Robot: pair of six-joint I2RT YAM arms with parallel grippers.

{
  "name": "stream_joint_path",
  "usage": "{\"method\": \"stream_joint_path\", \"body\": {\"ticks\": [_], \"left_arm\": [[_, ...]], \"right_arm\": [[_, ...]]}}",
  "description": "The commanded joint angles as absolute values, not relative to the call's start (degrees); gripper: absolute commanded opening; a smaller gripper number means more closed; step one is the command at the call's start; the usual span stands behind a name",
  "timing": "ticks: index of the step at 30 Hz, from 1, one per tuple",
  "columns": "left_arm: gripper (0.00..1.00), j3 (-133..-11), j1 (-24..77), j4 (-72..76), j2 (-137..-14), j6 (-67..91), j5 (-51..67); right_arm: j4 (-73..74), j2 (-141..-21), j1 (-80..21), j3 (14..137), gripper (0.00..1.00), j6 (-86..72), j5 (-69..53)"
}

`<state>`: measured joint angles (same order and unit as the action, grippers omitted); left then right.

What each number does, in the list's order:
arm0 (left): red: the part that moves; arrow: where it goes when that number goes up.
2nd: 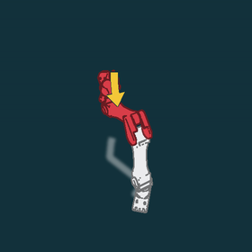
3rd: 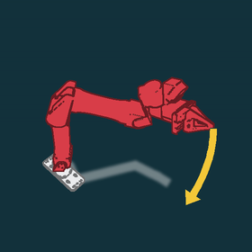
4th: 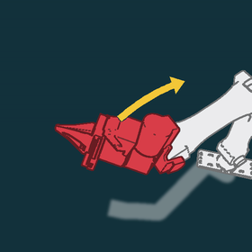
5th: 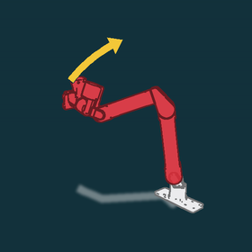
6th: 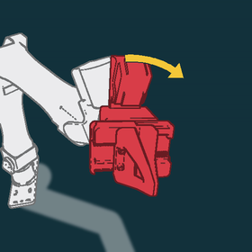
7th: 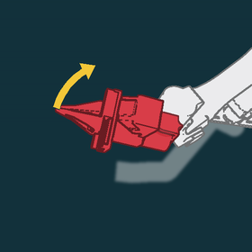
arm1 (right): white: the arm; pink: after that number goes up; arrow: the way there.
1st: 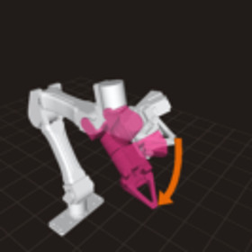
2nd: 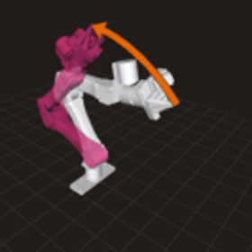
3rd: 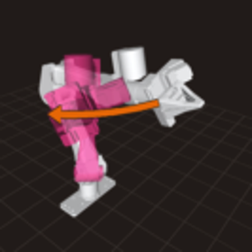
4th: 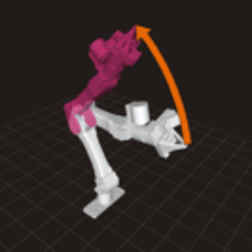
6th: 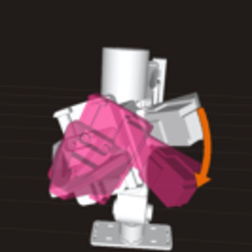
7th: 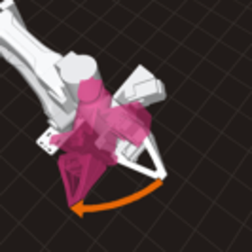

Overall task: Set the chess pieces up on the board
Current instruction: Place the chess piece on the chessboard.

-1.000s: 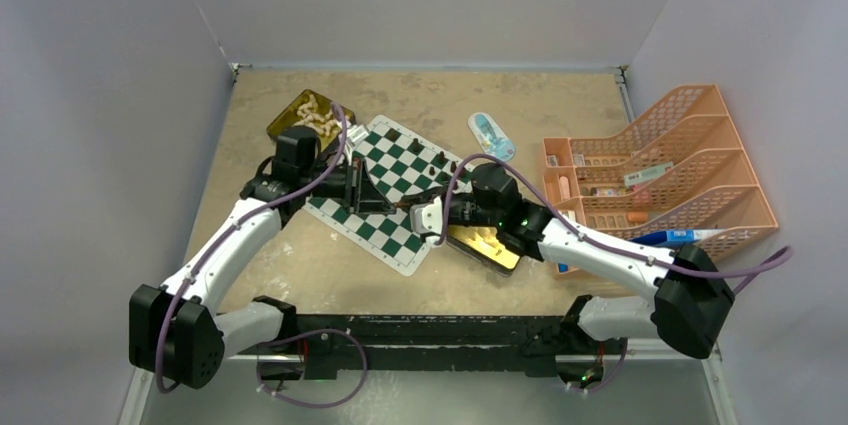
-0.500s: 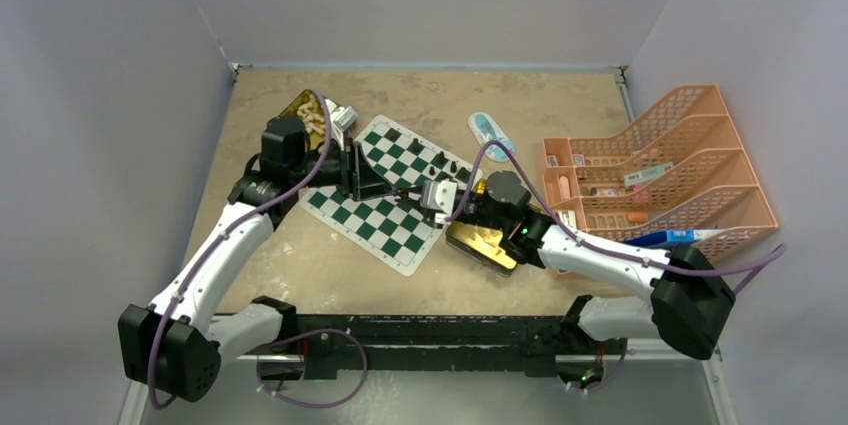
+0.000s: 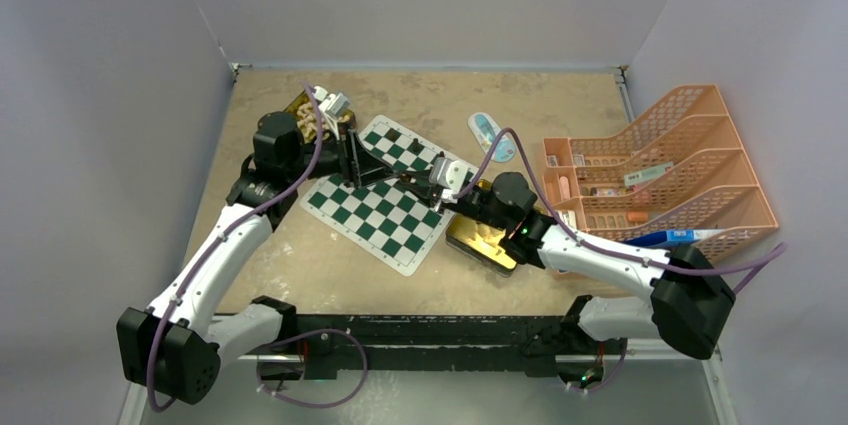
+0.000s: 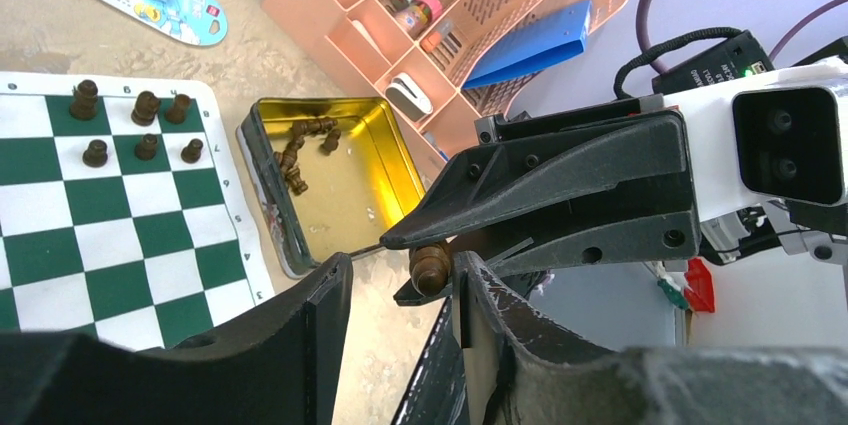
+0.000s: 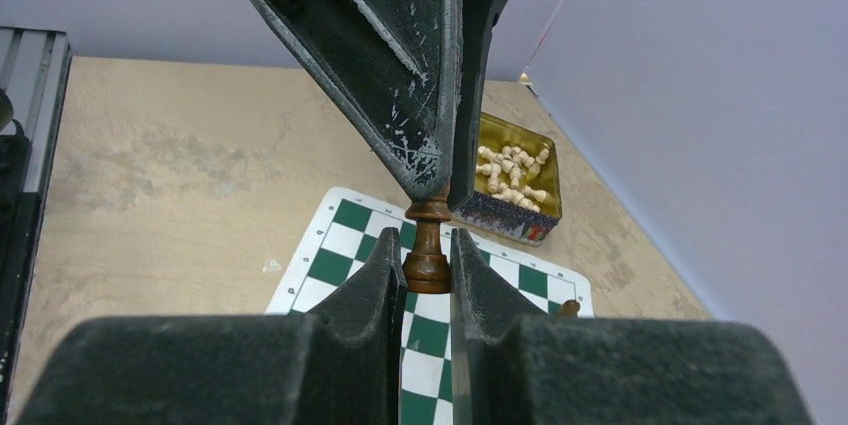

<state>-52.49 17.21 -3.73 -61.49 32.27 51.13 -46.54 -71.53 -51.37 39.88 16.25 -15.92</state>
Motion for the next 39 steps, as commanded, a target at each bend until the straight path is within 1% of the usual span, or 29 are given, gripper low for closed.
{"method": "stream_joint_path", "body": {"ticks": [1,3,7,11,16,18,19,22,24,27,31,32,33,34,36,39], "left_arm": [[0.39,-52.16,16.96,1.65,-61.25,33.69,51.04],[0.36,-51.77,16.96,2.36,-61.42,34.39,51.82],[0.35,-51.15,16.97,3.03,-61.93,35.38,52.17],[0.28,-51.08,16.96,4.0,-62.54,36.7,53.47],[0.06,-51.09,16.96,4.74,-62.88,37.39,54.83],[0.0,-51.06,17.0,4.63,-62.84,37.44,54.58],[0.0,-51.09,17.03,4.46,-62.86,37.4,54.21],[0.0,-51.93,17.05,3.37,-63.34,35.4,52.14],[0.0,-53.3,17.05,1.7,-64.01,32.09,48.3],[0.0,-56.15,17.05,-2.67,-65.89,27.26,41.77],[0.0,-57.83,17.05,-3.68,-68.56,24.6,33.59],[0.0,-58.03,17.05,-2.98,-69.52,24.08,32.16],[0.0,-58.4,17.05,-2.6,-70.7,23.74,30.47],[0.0,-59.23,17.09,-2.75,-72.33,23.33,28.45],[0.0,-61.89,17.2,-4.52,-76.05,22.26,24.32],[0.0,-67.31,17.44,-8.78,-81.31,21.41,16.14]], "right_arm": [[-51.88,-71.01,-51.67,40.59,0.0,14.43,-14.88],[-52.45,-71.18,-51.66,40.39,0.0,14.01,-14.81],[-52.05,-71.55,-51.68,40.77,0.0,14.15,-14.73],[-52.08,-71.11,-51.64,40.35,0.0,13.89,-13.95],[-51.04,-71.17,-51.68,40.81,0.0,13.69,-13.05],[-50.3,-71.05,-51.68,40.93,0.03,13.5,-12.19],[-50.06,-71.02,-51.68,40.89,0.07,13.34,-11.8],[-47.63,-70.31,-51.67,40.46,0.25,12.92,-10.77],[-43.8,-69.58,-51.68,40.0,0.36,12.32,-8.85],[-40.28,-67.73,-51.68,38.13,0.56,10.73,-5.74],[-37.44,-64.09,-51.68,35.18,0.71,8.38,-2.95],[-36.61,-63.1,-51.68,34.75,0.77,7.49,-2.42],[-35.74,-62.04,-51.68,34.46,0.93,6.67,-1.96],[-34.93,-61.06,-51.68,34.14,0.98,5.95,-1.62],[-33.14,-59.07,-51.68,33.62,0.99,3.63,-0.35],[-27.37,-55.91,-51.68,34.31,0.99,-3.0,4.75]]}}
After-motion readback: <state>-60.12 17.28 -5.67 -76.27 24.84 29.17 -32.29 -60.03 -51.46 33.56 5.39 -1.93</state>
